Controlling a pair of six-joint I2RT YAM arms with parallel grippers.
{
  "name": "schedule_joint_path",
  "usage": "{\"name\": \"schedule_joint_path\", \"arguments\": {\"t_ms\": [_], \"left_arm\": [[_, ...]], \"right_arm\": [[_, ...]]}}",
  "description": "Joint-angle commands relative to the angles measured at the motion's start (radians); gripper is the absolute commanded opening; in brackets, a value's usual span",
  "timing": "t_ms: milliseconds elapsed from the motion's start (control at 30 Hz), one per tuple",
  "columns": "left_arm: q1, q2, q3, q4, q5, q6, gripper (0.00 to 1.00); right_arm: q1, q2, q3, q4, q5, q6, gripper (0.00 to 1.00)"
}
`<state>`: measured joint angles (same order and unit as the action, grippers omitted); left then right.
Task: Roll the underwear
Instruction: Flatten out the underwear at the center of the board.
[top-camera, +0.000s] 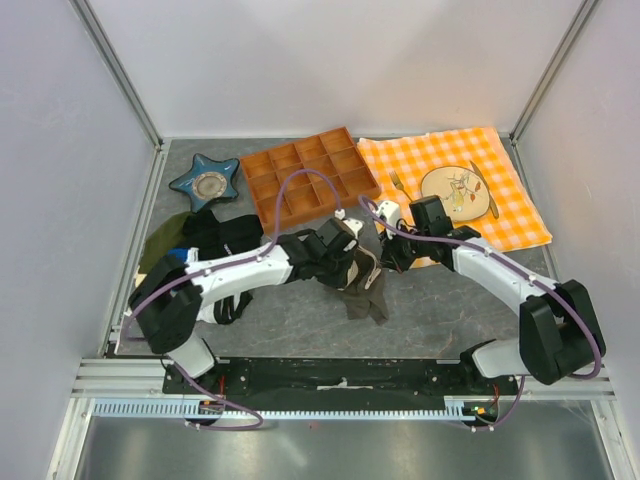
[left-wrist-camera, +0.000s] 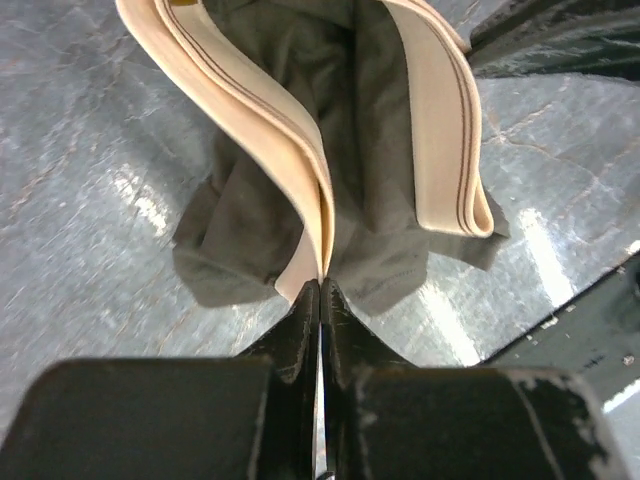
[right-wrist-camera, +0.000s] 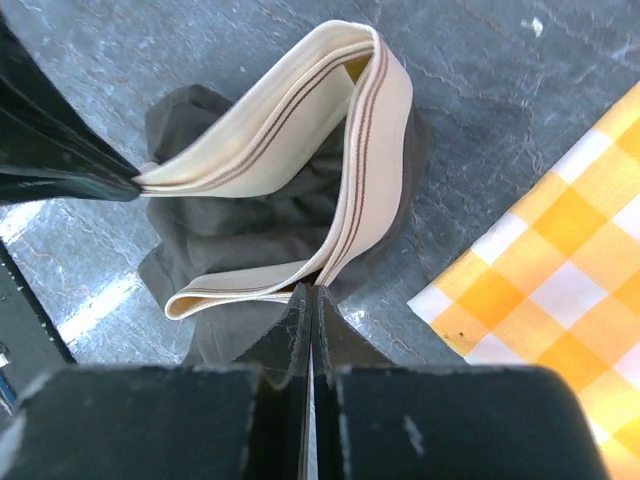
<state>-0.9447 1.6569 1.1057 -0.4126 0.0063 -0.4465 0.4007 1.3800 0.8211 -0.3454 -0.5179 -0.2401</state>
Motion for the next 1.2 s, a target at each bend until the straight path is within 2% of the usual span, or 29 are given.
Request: {"name": "schedule_joint_path", "arguments": {"t_ms": [0, 133, 200, 333, 400, 533, 633, 733, 800, 867, 933, 967, 1033, 1067, 1100, 1133, 1167], "left_arm": [[-0.003, -0.204, -0.007, -0.051, -0.031, 0.032, 0.02], [-0.003, -0.365, -0.029, -0.113, 0.026, 0.023, 0.02], [-0.003, -0.423, -0.024, -0.175, 0.057, 0.012, 0.02], [-0.003, -0.563, 0.003, -0.285, 0.119, -0.009, 0.02], [-0.005, -0.641, 0.022, -0.33, 0.187, -0.026, 0.02], [-0.003, -0.735, 0.06, -0.397, 0.288, -0.041, 0.02], [-0.005, -0.775, 0.1, -0.462, 0.291, -0.031, 0.02], [-0.003, -0.799, 0.115, -0.485, 0.261, -0.024, 0.02], [-0.003, -0.804, 0.108, -0.488, 0.21, -0.02, 0.02], [-0.002, -0.772, 0.103, -0.492, 0.131, -0.008, 0.02], [0.004, -0.7, 0.092, -0.491, 0.062, 0.025, 0.02], [0.033, -0.675, 0.086, -0.474, 0.002, 0.04, 0.02], [0.113, -0.602, 0.053, -0.433, 0.006, 0.095, 0.02], [0.227, -0.518, 0.021, -0.366, 0.073, 0.109, 0.02], [0.281, -0.473, 0.008, -0.323, 0.095, 0.133, 0.02], [0.325, -0.429, 0.0, -0.287, 0.095, 0.143, 0.02], [0.38, -0.314, 0.005, -0.257, 0.054, 0.153, 0.02]], "right_arm": [[-0.003, -0.055, 0.107, -0.075, -0.079, -0.1, 0.0], [-0.005, -0.105, 0.196, -0.231, -0.163, -0.212, 0.0], [-0.003, -0.151, 0.263, -0.308, -0.198, -0.318, 0.0], [-0.003, -0.246, 0.374, -0.628, -0.281, -0.569, 0.0], [-0.003, -0.313, 0.41, -0.7, -0.286, -0.651, 0.0], [-0.003, -0.392, 0.443, -0.871, -0.338, -0.717, 0.0], [-0.002, -0.45, 0.411, -0.903, -0.376, -0.706, 0.0], [-0.003, -0.493, 0.374, -0.87, -0.355, -0.673, 0.0], [-0.003, -0.501, 0.33, -0.805, -0.321, -0.57, 0.0], [-0.003, -0.475, 0.281, -0.645, -0.199, -0.424, 0.0], [-0.003, -0.429, 0.21, -0.501, -0.073, -0.374, 0.0], [-0.003, -0.362, 0.193, -0.457, -0.038, -0.352, 0.0], [-0.005, -0.278, 0.168, -0.33, 0.008, -0.28, 0.0], [-0.003, -0.183, 0.168, -0.284, 0.071, -0.248, 0.0], [-0.005, -0.135, 0.18, -0.246, 0.099, -0.219, 0.0], [-0.006, -0.086, 0.193, -0.175, 0.142, -0.197, 0.0], [-0.01, 0.007, 0.207, -0.144, 0.21, -0.182, 0.0]]}}
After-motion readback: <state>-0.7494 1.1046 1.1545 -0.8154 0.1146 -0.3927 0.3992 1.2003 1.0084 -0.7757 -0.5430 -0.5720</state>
